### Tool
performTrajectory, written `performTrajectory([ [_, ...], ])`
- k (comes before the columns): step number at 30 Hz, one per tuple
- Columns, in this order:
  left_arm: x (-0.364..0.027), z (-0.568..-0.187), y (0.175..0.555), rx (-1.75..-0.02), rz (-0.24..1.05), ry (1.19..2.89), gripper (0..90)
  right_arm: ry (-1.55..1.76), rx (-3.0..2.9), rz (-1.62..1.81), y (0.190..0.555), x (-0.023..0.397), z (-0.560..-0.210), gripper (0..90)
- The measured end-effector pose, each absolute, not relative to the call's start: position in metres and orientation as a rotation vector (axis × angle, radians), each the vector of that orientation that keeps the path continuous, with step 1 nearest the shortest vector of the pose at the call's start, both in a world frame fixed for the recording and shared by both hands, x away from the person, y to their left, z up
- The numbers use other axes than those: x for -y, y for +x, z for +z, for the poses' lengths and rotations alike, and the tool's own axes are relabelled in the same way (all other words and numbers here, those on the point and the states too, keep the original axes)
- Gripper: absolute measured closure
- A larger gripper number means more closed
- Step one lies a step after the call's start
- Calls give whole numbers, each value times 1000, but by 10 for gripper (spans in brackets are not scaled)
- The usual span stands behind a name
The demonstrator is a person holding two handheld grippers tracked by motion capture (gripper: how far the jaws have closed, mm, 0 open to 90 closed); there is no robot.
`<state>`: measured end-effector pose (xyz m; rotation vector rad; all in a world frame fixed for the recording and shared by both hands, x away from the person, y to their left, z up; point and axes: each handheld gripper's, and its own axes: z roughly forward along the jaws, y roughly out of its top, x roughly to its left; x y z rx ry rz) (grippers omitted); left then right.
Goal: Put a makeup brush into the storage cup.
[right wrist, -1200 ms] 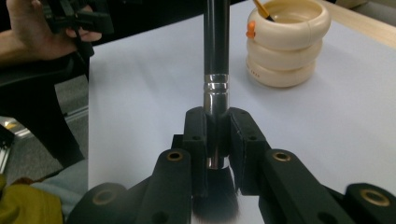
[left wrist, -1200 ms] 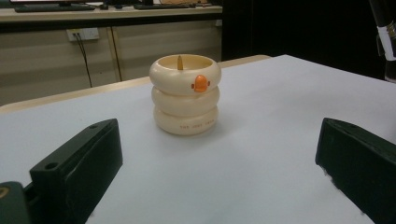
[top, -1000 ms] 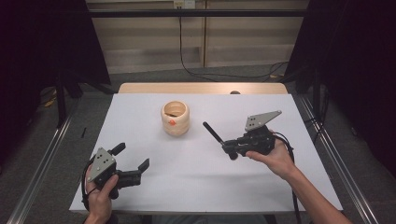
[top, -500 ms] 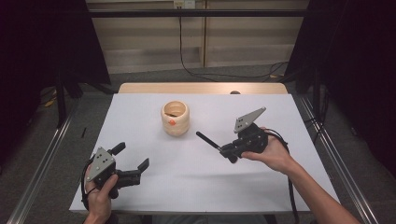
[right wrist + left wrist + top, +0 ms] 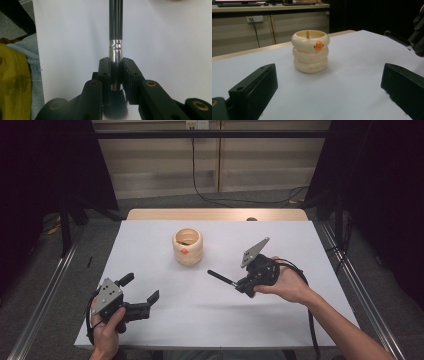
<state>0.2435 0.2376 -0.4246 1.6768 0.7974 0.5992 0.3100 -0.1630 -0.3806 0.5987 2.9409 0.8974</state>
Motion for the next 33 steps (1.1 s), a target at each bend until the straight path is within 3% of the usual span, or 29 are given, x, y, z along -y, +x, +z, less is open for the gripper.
performTrajectory([
  [16,-235,-411,241,-689,530,1698,4,561,-2977,865,309,154,-387,774],
  [33,-209,-397,255,-561,293,1857,41,539,-3024,805,308,152,-390,775],
])
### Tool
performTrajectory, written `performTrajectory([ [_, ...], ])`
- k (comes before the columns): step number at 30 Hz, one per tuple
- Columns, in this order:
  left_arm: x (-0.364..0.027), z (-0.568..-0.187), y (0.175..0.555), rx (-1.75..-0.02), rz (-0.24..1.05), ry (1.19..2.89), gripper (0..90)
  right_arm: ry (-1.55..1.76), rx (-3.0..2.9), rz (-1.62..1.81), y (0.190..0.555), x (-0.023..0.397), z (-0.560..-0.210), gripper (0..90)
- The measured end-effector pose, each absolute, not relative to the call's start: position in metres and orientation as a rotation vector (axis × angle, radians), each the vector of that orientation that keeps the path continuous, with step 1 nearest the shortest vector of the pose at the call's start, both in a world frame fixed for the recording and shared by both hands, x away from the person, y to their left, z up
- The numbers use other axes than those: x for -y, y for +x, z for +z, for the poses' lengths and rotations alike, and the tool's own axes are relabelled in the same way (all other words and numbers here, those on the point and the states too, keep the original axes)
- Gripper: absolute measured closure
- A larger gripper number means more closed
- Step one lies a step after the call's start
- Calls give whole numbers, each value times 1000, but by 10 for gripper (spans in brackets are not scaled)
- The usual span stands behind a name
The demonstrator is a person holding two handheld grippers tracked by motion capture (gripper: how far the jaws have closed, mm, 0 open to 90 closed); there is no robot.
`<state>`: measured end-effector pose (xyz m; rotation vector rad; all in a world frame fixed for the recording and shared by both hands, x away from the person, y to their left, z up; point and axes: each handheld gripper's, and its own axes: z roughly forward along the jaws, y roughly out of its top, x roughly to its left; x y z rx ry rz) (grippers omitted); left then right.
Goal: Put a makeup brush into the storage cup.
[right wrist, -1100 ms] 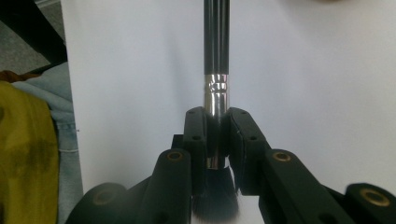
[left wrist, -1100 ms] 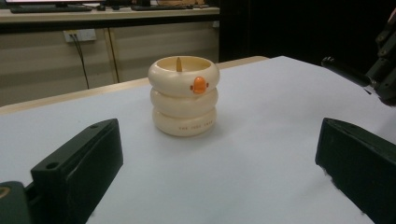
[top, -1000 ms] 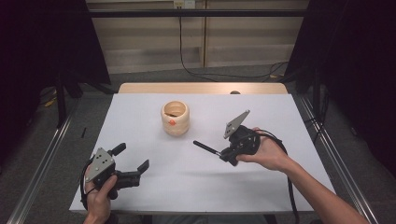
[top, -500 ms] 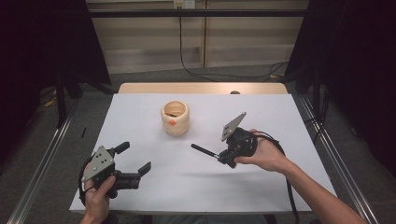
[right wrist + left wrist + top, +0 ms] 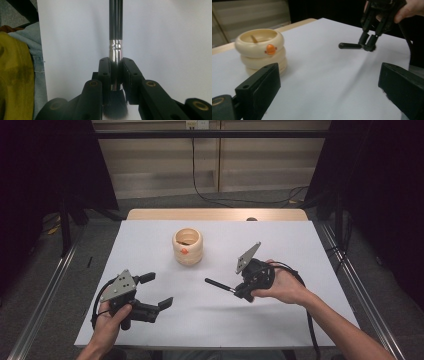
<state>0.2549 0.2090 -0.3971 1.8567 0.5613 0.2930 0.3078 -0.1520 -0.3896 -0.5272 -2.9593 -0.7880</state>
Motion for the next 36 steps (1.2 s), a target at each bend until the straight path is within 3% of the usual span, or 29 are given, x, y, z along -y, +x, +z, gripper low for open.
performTrajectory([
  [10,-185,-381,264,-402,224,2000,44,-473,2951,-730,306,148,-393,774],
  [36,-133,-370,284,-243,103,2246,63,-377,2961,-629,304,132,-391,774],
])
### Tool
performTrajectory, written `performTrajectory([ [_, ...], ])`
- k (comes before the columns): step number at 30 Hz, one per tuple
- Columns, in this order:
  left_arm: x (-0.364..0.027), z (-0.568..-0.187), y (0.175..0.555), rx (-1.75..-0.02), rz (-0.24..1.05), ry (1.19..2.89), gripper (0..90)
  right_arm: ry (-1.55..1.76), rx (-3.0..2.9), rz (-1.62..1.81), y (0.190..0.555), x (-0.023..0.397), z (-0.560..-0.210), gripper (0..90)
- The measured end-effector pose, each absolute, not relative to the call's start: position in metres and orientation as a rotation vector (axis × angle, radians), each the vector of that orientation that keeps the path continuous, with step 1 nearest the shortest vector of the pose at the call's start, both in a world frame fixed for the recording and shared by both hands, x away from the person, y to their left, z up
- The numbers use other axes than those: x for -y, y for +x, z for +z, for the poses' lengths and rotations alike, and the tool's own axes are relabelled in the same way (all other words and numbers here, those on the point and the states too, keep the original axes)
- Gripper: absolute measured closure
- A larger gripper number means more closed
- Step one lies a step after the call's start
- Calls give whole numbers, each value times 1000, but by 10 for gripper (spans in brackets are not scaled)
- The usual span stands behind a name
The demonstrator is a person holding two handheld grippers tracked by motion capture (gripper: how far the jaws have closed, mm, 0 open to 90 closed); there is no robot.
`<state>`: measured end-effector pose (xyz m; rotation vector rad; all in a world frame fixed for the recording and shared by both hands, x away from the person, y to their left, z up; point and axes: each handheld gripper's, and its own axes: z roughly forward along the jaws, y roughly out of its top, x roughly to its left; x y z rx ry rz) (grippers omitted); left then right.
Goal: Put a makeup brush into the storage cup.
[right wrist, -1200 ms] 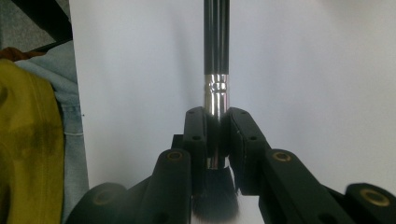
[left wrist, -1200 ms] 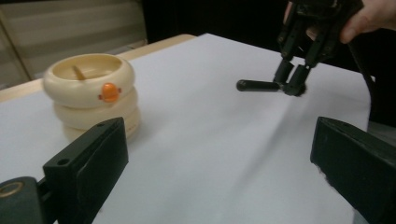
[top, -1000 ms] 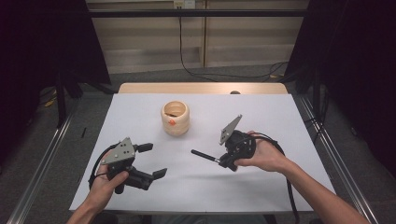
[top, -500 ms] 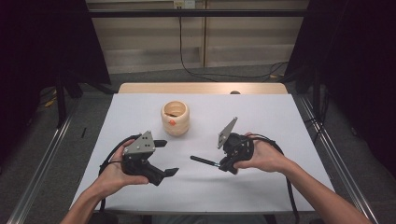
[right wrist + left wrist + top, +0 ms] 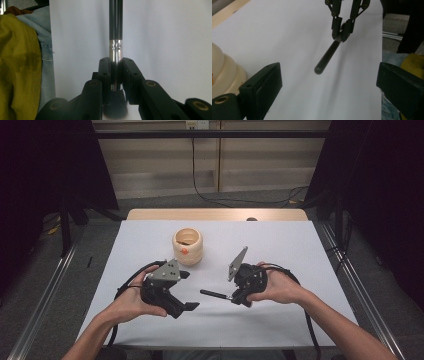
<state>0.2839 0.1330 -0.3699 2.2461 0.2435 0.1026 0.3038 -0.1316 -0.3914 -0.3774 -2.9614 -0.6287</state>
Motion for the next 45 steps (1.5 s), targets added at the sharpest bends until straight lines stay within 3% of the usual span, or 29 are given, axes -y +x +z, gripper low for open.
performTrajectory([
  [37,-82,-391,295,-56,-19,2584,226,-274,2969,-539,300,115,-396,774],
  [45,-77,-392,294,-8,-17,2597,438,-251,2966,-553,300,113,-396,774],
])
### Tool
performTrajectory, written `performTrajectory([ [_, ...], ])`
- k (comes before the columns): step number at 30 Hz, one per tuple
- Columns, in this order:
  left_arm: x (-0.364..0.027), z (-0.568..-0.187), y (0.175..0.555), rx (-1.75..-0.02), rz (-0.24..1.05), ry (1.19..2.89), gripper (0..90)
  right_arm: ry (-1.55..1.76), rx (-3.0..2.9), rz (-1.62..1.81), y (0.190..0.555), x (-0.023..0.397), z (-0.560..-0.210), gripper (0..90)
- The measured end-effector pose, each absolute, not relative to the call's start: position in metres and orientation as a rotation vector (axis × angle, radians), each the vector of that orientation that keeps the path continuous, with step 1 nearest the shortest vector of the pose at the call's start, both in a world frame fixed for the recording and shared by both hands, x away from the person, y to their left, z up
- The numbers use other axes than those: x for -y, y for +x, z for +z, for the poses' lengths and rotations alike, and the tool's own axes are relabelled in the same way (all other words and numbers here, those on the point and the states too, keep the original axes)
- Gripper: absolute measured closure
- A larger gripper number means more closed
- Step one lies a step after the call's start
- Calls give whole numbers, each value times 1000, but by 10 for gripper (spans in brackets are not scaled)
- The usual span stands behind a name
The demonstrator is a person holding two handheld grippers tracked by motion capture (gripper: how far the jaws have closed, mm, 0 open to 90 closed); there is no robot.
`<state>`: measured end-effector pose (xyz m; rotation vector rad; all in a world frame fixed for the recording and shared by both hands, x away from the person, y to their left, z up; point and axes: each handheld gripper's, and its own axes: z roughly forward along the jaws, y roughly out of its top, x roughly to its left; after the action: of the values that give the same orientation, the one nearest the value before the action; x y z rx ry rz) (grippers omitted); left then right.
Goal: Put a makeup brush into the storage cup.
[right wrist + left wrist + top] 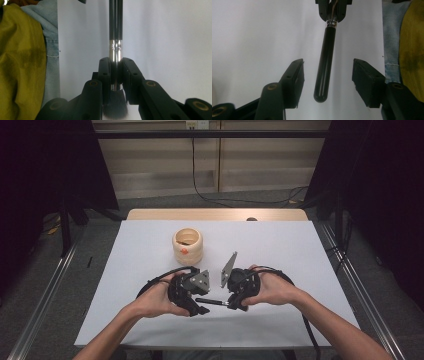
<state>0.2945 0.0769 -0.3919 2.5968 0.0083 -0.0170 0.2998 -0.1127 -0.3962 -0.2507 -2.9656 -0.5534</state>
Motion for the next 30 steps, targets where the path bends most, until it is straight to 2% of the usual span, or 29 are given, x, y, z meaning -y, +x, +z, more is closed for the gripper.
performTrajectory([
  [3,-76,-392,293,9,4,2607,518,-251,2966,-555,299,112,-396,774],
  [5,-75,-392,293,4,22,2597,534,-251,2964,-560,299,112,-395,774],
  [12,-72,-393,292,21,-1,2604,673,-249,2957,-561,298,111,-394,774],
  [18,-70,-396,295,-44,-89,2608,707,-235,2951,-568,297,109,-394,774],
  [23,-70,-398,297,-51,-99,2604,695,-231,2947,-570,298,109,-395,774],
  [26,-71,-399,298,-50,-106,2612,757,-219,2947,-574,298,109,-394,774],
  [30,-71,-400,297,-43,-139,2618,777,-207,2950,-578,297,108,-394,772],
])
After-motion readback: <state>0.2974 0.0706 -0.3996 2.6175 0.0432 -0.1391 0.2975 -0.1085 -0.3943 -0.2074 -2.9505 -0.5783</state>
